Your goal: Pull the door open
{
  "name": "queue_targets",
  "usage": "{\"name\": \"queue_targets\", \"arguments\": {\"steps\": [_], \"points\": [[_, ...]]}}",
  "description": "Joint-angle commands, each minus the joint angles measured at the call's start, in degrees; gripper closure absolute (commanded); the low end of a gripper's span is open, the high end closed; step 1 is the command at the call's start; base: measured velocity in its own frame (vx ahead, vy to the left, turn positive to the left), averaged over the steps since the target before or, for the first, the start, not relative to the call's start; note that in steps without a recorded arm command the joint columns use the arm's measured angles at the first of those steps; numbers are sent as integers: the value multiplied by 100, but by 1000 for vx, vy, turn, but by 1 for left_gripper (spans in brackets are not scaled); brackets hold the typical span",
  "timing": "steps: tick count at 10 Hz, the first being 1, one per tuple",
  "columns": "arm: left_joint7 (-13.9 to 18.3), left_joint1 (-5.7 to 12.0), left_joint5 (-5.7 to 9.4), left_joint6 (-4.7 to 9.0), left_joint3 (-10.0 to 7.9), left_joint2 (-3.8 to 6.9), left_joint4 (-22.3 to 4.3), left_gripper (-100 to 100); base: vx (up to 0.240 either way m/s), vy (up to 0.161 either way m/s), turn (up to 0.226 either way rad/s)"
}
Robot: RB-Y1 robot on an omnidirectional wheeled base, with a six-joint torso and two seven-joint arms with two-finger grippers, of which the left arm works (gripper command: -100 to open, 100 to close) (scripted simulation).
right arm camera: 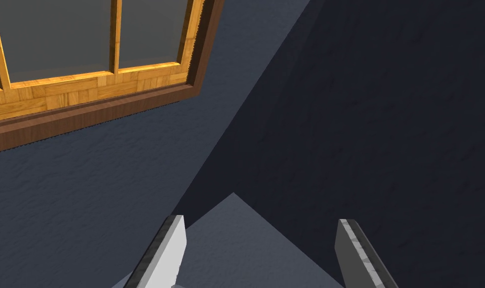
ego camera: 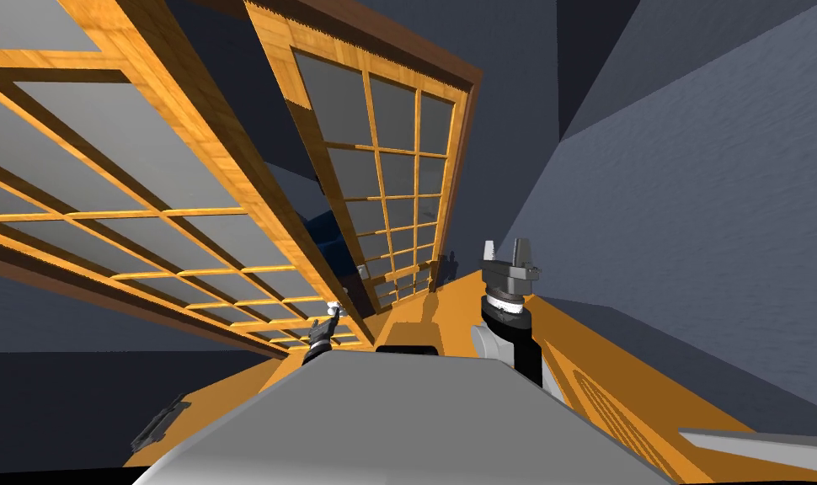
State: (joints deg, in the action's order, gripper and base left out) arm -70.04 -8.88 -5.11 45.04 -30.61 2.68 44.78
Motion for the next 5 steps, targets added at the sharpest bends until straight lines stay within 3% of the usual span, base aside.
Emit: {"name": "queue_targets", "arguments": {"steps": [1,5], "points": [[109,-84,106,-64,-161,183,-211,100,-87,-6,-2],[109,-84,106,-64,-161,183,-211,100,-19,-6,10]]}}
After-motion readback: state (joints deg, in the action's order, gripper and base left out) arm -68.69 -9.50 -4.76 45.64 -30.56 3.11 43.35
